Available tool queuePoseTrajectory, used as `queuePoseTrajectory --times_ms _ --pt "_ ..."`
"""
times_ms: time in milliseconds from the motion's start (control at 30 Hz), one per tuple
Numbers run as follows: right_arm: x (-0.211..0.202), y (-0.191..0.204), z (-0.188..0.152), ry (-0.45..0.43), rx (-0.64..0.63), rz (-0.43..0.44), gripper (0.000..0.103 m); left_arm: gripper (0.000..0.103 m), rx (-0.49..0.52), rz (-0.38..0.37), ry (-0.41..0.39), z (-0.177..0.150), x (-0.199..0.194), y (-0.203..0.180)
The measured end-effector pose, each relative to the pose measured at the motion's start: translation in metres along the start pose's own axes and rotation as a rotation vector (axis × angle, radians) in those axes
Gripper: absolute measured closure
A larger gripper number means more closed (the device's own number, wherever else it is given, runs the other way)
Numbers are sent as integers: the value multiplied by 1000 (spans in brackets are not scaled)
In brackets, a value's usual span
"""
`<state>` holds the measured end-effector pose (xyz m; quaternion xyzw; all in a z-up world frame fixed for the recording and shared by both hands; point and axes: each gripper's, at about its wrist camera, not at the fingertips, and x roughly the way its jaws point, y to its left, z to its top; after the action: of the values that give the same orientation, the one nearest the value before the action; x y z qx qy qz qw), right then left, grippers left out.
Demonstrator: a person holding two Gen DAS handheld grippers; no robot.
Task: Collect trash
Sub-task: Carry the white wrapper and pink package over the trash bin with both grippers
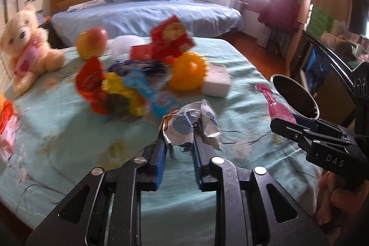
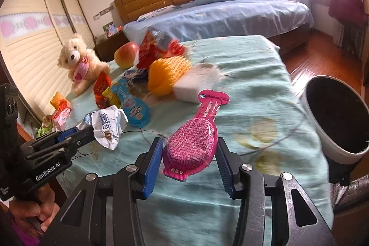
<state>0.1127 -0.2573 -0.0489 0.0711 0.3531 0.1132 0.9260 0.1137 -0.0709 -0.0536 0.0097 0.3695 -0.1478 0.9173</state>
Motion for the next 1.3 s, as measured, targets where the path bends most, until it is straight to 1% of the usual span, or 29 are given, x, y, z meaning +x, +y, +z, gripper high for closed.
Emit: queuePoseTrajectory --times_ms 233,400,800,1067,1300 --pt "-13 -36 0 -14 56 -46 56 85 42 -45 12 7 17 -32" --pt "-22 -56 1 -31 85 -65 56 86 54 -74 22 12 23 -46" --pt "-37 -94 1 -55 131 -100 56 87 107 -121 27 24 33 -82" --pt "-43 -118 5 -66 152 -135 56 87 154 -154 15 39 40 -111" --pt "-44 -144 10 -71 183 -173 56 87 182 -179 18 55 55 -135"
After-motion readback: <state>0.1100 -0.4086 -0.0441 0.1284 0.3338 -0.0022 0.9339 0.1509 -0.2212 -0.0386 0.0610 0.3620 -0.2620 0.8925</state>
